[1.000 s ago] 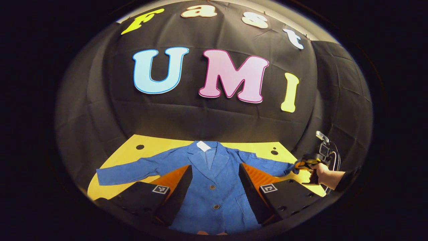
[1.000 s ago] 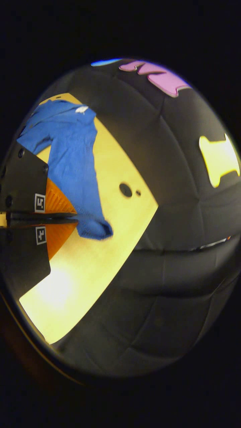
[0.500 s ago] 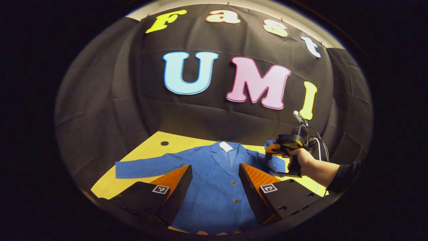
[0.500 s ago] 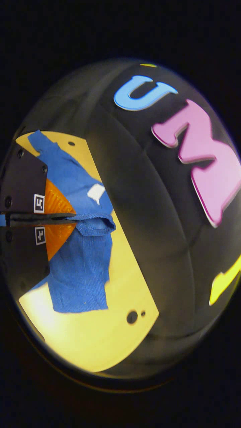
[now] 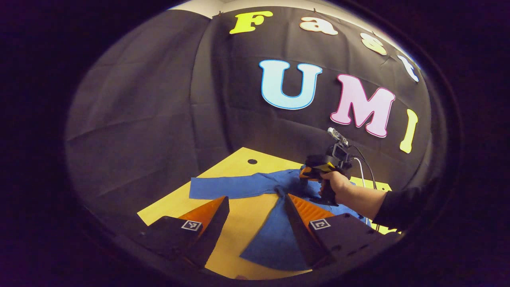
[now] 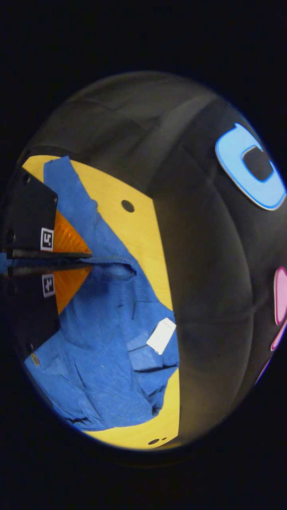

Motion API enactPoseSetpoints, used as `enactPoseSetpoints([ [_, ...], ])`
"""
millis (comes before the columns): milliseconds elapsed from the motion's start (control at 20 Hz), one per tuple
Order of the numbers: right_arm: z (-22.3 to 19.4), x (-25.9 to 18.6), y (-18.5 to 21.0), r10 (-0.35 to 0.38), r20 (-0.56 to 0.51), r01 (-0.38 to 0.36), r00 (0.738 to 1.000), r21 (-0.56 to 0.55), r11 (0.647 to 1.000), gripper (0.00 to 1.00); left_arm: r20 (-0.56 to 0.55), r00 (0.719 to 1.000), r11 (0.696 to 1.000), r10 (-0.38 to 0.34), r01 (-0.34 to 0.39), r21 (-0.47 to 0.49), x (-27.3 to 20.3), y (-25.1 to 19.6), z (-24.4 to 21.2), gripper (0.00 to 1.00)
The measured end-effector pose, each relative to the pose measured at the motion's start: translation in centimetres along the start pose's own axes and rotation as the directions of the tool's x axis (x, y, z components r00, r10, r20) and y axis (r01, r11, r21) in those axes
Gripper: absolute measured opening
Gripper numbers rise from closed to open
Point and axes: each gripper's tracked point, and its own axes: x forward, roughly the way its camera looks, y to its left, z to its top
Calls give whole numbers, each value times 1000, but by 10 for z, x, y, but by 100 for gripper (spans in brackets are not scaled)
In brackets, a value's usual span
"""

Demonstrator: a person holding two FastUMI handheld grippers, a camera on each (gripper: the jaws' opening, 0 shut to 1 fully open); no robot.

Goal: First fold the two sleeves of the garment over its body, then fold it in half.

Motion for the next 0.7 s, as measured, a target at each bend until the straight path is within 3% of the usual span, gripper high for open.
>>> enactPoseSetpoints([
  [100, -13, -1, 4, 6, -29, -6, 1000, -2, 1000, 44, 14, 1000, 1000, 26, -26, -6, 8, 22, 2, 81],
  [200, -2, -10, -3, -15, 26, 16, 1000, -33, 999, 88, 0, 999, 997, 47, -47, -61, 27, 45, 4, 81],
  [300, 10, -32, -7, -18, 104, 25, 994, -73, 997, 87, -55, 997, 987, 52, -60, -146, 51, 69, -3, 81],
  [350, 19, -46, -13, -19, 153, 35, 988, -99, 995, 98, -71, 995, 984, 66, -76, -158, 68, 84, -5, 81],
  [450, 29, -82, -22, -7, 248, 49, 969, -166, 985, 98, -113, 990, 982, 88, -105, -154, 103, 118, -14, 83],
  [600, 28, -141, -37, 16, 401, 102, 916, -271, 957, 98, -137, 984, 974, 114, -137, -178, 169, 156, -18, 82],
  [700, 12, -175, -44, 39, 463, 121, 885, -310, 943, 97, -217, 965, 968, 145, -183, -169, 209, 185, -37, 82],
])
